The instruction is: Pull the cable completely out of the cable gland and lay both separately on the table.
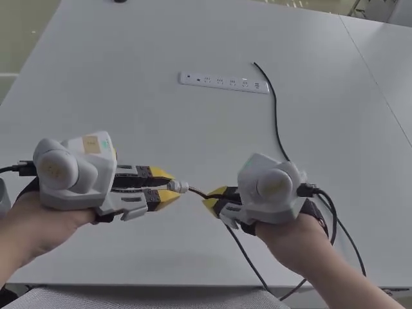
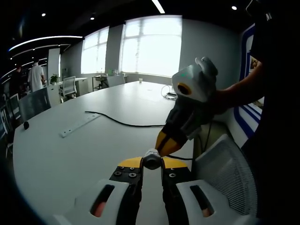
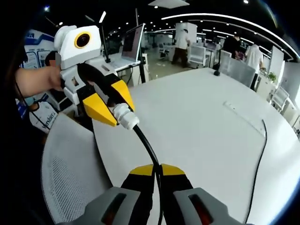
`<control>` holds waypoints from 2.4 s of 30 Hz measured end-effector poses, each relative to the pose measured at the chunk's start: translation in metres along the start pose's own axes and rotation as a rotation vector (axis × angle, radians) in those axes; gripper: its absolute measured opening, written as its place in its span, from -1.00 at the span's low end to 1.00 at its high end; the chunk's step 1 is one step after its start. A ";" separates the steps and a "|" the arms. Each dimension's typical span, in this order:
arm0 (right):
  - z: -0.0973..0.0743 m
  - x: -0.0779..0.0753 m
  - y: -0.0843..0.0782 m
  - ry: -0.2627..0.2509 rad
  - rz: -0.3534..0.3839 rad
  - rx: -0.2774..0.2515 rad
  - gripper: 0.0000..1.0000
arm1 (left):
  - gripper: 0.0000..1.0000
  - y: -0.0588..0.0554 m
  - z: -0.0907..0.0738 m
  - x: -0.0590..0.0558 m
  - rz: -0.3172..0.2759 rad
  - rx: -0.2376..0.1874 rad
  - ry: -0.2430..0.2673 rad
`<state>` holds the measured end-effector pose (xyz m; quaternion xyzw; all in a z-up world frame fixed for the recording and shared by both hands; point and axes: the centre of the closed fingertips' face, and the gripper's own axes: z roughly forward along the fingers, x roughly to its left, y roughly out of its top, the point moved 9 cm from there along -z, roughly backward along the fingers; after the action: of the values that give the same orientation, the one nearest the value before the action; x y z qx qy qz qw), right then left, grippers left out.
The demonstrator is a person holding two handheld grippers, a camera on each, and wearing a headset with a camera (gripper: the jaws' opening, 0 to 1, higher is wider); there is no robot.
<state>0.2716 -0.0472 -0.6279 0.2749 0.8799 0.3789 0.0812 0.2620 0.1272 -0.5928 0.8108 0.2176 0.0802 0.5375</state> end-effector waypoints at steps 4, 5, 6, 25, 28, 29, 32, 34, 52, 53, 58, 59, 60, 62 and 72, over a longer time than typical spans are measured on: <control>0.001 0.001 -0.003 0.003 0.016 0.001 -1.00 | -0.70 -0.001 0.001 -0.001 0.000 0.003 -0.003; 0.002 0.001 -0.004 0.002 0.016 0.002 -1.00 | -0.70 -0.001 0.001 -0.001 0.000 0.002 -0.004; 0.002 0.001 -0.004 0.003 0.018 0.002 -1.00 | -0.70 -0.001 0.001 -0.002 -0.001 0.003 -0.004; 0.002 -0.007 -0.017 -0.024 0.057 0.021 -1.00 | -0.70 -0.004 -0.001 0.000 -0.006 0.001 -0.011; 0.001 -0.008 -0.017 -0.030 0.051 0.024 -1.00 | -0.70 -0.004 0.000 0.000 -0.007 -0.001 -0.016; 0.001 -0.008 -0.016 -0.031 0.050 0.025 -1.00 | -0.70 -0.004 0.000 0.000 -0.007 0.000 -0.017; -0.001 -0.010 -0.013 -0.037 0.041 0.020 -1.00 | -0.70 -0.005 0.000 0.001 -0.008 -0.002 -0.017; -0.001 -0.011 -0.011 -0.043 0.028 0.019 -1.00 | -0.69 -0.007 0.000 0.003 -0.009 -0.003 -0.014; 0.007 -0.034 0.018 -0.094 -0.054 0.069 -1.00 | -0.69 -0.033 -0.001 0.003 -0.014 -0.014 -0.011; 0.009 -0.035 0.020 -0.094 -0.057 0.072 -1.00 | -0.69 -0.035 -0.002 0.003 -0.014 -0.015 -0.010; 0.016 -0.042 0.029 -0.110 -0.070 0.077 -1.00 | -0.69 -0.044 -0.003 0.005 -0.018 -0.015 -0.009; 0.019 -0.045 0.032 -0.112 -0.067 0.078 -1.00 | -0.69 -0.047 -0.004 0.005 -0.019 -0.012 -0.009; 0.020 -0.046 0.034 -0.112 -0.066 0.078 -1.00 | -0.69 -0.048 -0.004 0.005 -0.019 -0.012 -0.009; 0.024 -0.050 0.040 -0.119 -0.077 0.080 -1.00 | -0.69 -0.052 -0.006 0.006 -0.023 -0.015 -0.008; 0.048 -0.066 0.070 -0.150 -0.086 0.054 -1.00 | -0.69 -0.073 -0.012 0.010 -0.045 0.012 -0.010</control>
<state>0.3730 -0.0139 -0.6161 0.2664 0.8922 0.3298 0.1557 0.2466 0.1653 -0.6553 0.8093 0.2338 0.0627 0.5352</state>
